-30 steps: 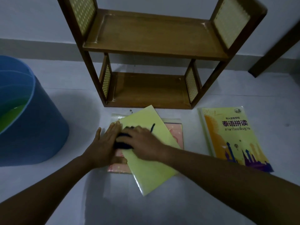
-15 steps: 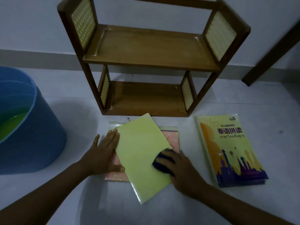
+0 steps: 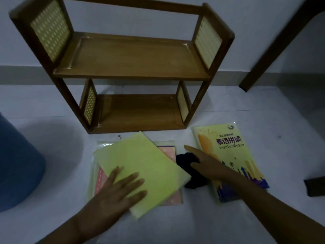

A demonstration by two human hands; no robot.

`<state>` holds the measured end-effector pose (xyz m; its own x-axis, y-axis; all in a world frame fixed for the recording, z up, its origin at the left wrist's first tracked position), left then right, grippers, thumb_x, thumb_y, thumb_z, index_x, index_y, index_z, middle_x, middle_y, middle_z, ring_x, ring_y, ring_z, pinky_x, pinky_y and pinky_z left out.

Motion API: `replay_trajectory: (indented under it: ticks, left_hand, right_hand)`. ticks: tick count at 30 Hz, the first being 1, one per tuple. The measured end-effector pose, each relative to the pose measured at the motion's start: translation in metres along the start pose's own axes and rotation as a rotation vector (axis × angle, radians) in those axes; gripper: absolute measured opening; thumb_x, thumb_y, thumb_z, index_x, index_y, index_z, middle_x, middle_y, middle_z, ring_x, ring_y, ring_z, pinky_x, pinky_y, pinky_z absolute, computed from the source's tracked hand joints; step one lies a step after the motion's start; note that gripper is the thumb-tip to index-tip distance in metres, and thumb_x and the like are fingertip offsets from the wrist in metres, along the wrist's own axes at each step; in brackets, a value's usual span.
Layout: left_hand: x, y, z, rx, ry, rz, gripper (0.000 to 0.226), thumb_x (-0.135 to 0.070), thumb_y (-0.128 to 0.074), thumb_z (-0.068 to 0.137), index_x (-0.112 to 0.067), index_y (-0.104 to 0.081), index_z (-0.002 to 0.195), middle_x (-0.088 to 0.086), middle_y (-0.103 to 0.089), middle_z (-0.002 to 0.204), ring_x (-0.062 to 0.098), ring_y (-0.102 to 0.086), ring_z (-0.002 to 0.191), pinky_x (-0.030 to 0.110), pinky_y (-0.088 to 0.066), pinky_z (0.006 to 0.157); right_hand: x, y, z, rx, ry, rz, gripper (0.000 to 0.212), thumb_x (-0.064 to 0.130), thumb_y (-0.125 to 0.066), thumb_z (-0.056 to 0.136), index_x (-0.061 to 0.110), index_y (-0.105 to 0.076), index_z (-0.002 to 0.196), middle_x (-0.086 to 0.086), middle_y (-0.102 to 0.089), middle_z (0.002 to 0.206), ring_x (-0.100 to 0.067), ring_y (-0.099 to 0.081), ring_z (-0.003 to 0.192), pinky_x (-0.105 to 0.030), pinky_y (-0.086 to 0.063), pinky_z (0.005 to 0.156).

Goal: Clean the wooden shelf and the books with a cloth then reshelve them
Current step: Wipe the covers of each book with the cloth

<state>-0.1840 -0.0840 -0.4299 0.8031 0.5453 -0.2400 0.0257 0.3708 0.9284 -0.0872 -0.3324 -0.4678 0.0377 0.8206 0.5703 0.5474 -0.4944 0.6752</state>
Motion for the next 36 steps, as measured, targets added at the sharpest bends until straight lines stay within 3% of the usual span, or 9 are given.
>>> replay_trajectory:
  ticks: [3, 5, 8, 11, 16, 23, 26, 29, 36]
  left_hand:
    - [0.024, 0.083, 0.033, -0.301, 0.246, -0.338, 0.035, -0.036, -0.031, 0.101, -0.035, -0.049, 0.132, 0.003, -0.056, 0.134, 0.026, -0.054, 0.123, 0.053, -0.033, 0.109]
    - [0.028, 0.133, 0.048, -0.472, 0.351, -0.433, 0.031, -0.033, -0.041, 0.097, -0.043, -0.054, 0.123, -0.013, -0.064, 0.122, 0.012, -0.062, 0.112, 0.039, -0.05, 0.096]
    - [0.024, 0.182, 0.054, -0.641, 0.455, -0.371, 0.032, -0.033, -0.044, 0.092, -0.059, -0.052, 0.109, -0.046, -0.057, 0.1, -0.02, -0.056, 0.091, 0.001, -0.046, 0.072]
    - [0.042, 0.175, 0.041, -0.703, 0.611, -0.506, 0.022, -0.067, -0.037, 0.088, -0.064, -0.051, 0.104, -0.045, -0.059, 0.099, -0.016, -0.059, 0.091, 0.001, -0.048, 0.068]
    - [0.047, 0.138, 0.032, -0.663, 0.77, -0.664, 0.021, -0.049, -0.047, 0.094, -0.07, -0.053, 0.094, -0.045, -0.062, 0.091, -0.017, -0.061, 0.088, 0.001, -0.049, 0.061]
    - [0.051, 0.113, 0.022, -0.523, 0.94, -0.601, 0.036, -0.038, -0.047, 0.09, -0.073, -0.05, 0.086, -0.031, -0.062, 0.085, -0.004, -0.056, 0.083, 0.017, -0.043, 0.06]
    - [0.037, 0.122, 0.061, -0.503, 0.876, -0.665, 0.01, -0.046, -0.05, 0.091, -0.053, -0.058, 0.094, -0.023, -0.067, 0.092, 0.0, -0.063, 0.083, 0.022, -0.045, 0.064]
    - [0.016, 0.082, 0.12, -0.392, 0.833, -1.08, 0.022, -0.036, -0.054, 0.093, -0.03, -0.056, 0.114, -0.011, -0.071, 0.11, 0.008, -0.069, 0.096, 0.036, -0.059, 0.074]
    - [-0.019, -0.067, 0.236, 0.069, 1.052, -1.391, 0.033, -0.003, -0.045, 0.084, -0.007, -0.056, 0.115, 0.016, -0.068, 0.108, 0.03, -0.068, 0.09, 0.044, -0.06, 0.072]
  right_hand:
    - [0.041, 0.017, -0.01, -0.059, 0.208, 0.092, 0.086, 0.008, -0.065, 0.088, 0.031, -0.011, 0.151, 0.008, -0.014, 0.16, -0.007, -0.015, 0.146, -0.02, -0.024, 0.112]
    - [0.074, 0.022, -0.017, -0.106, 0.303, 0.338, 0.086, 0.017, -0.072, 0.085, 0.032, -0.018, 0.15, 0.016, -0.037, 0.149, -0.005, -0.037, 0.137, -0.023, -0.041, 0.105]
    - [0.115, 0.038, -0.026, -0.268, 0.358, 0.554, 0.047, 0.008, -0.069, 0.086, 0.031, -0.053, 0.124, 0.008, -0.065, 0.109, -0.017, -0.064, 0.1, -0.035, -0.058, 0.079]
    - [0.126, 0.043, -0.025, -0.304, 0.351, 0.661, 0.026, 0.007, -0.068, 0.086, 0.023, -0.064, 0.106, -0.001, -0.07, 0.1, -0.019, -0.067, 0.094, -0.038, -0.059, 0.077]
    - [0.109, 0.019, -0.019, -0.24, 0.259, 0.751, 0.026, -0.004, -0.062, 0.087, 0.012, -0.062, 0.109, 0.005, -0.07, 0.1, -0.004, -0.069, 0.091, -0.018, -0.054, 0.069]
    - [0.113, 0.02, -0.028, -0.232, 0.219, 0.77, 0.024, 0.006, -0.064, 0.088, 0.02, -0.062, 0.107, 0.004, -0.071, 0.101, -0.012, -0.07, 0.094, -0.027, -0.058, 0.076]
    - [0.087, 0.061, -0.058, -0.345, 0.167, 0.818, 0.031, 0.006, -0.067, 0.086, 0.027, -0.058, 0.107, 0.002, -0.071, 0.102, -0.014, -0.071, 0.092, -0.034, -0.06, 0.075]
    - [0.041, 0.109, -0.096, -0.556, 0.098, 0.799, 0.044, 0.006, -0.071, 0.081, 0.025, -0.052, 0.117, 0.0, -0.07, 0.109, -0.015, -0.07, 0.094, -0.035, -0.06, 0.072]
    - [-0.077, 0.164, -0.106, -0.688, -0.269, 0.21, 0.044, 0.01, -0.062, 0.088, 0.023, -0.053, 0.129, 0.003, -0.059, 0.105, -0.012, -0.056, 0.084, -0.026, -0.043, 0.066]
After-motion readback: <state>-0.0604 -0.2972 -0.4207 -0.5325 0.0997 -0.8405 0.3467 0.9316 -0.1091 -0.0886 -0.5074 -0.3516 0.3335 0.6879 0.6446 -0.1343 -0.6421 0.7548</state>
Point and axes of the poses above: each hand's wrist, its own z-axis towards the middle knuckle, its own y-axis out of the back of the hand, x = y × z, the point moved 9 cm from there along z, towards the middle knuckle
